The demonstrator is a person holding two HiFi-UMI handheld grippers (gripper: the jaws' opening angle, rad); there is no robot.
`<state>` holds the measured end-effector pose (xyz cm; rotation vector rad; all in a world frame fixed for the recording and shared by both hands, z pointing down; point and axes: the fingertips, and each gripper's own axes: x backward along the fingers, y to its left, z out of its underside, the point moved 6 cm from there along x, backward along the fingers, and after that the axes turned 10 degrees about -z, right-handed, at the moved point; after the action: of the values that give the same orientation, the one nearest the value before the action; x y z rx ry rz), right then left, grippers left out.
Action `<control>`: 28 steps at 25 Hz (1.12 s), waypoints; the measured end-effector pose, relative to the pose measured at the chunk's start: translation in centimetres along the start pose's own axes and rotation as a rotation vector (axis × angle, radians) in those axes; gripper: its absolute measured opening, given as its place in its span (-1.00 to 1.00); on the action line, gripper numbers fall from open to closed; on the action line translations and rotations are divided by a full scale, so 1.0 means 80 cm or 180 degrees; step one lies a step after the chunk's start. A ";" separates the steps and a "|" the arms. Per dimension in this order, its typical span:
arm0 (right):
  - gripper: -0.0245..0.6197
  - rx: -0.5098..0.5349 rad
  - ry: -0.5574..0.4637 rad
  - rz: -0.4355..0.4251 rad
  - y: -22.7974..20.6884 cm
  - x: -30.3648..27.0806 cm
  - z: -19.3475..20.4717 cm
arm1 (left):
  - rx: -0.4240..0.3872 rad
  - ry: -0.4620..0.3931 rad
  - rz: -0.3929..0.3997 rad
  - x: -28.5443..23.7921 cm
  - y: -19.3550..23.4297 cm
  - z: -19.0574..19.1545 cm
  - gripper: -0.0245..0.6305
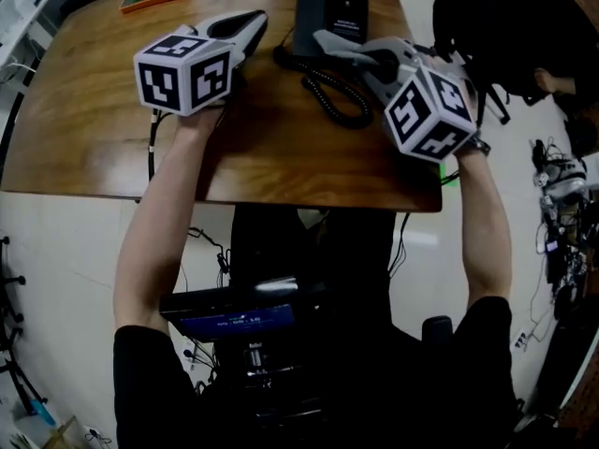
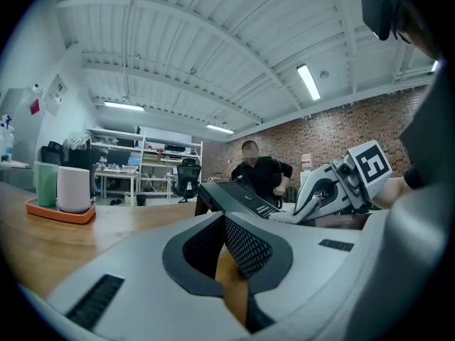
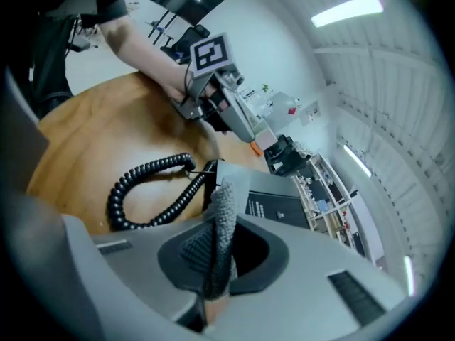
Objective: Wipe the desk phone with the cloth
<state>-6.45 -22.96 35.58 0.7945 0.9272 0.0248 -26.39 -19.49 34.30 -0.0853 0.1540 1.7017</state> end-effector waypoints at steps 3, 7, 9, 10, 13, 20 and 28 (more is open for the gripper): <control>-0.84 -0.0378 -0.0439 0.0078 -0.007 0.032 -0.005 | -0.0003 -0.0011 0.0007 0.000 -0.001 -0.001 -0.95; -0.84 -0.0853 -0.1061 0.0289 -0.014 0.084 -0.016 | -0.0006 -0.0022 -0.0006 0.003 -0.001 -0.003 -0.95; -0.84 -0.1021 -0.1366 0.0396 -0.014 0.106 -0.022 | 0.0003 -0.0022 0.0005 0.006 0.000 -0.002 -0.95; -0.84 -0.1089 -0.1484 0.0450 -0.013 0.116 -0.024 | 0.0004 -0.0032 0.0016 0.007 0.000 -0.002 -0.95; -0.85 -0.1285 -0.1720 0.0571 -0.006 0.142 -0.024 | -0.0007 -0.0128 0.0038 0.011 -0.001 -0.005 -0.95; -0.85 -0.1717 -0.2172 0.0631 0.023 0.181 -0.009 | 0.0159 -0.0405 0.0093 0.034 -0.014 -0.016 -0.95; -0.85 -0.1922 -0.2683 0.0789 0.050 0.213 -0.004 | 0.0057 -0.0756 0.0449 0.063 -0.065 -0.063 -0.95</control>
<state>5.12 -14.02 25.90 0.2846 -0.0035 0.1652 -22.09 -14.65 28.29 0.1440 -0.0023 1.8359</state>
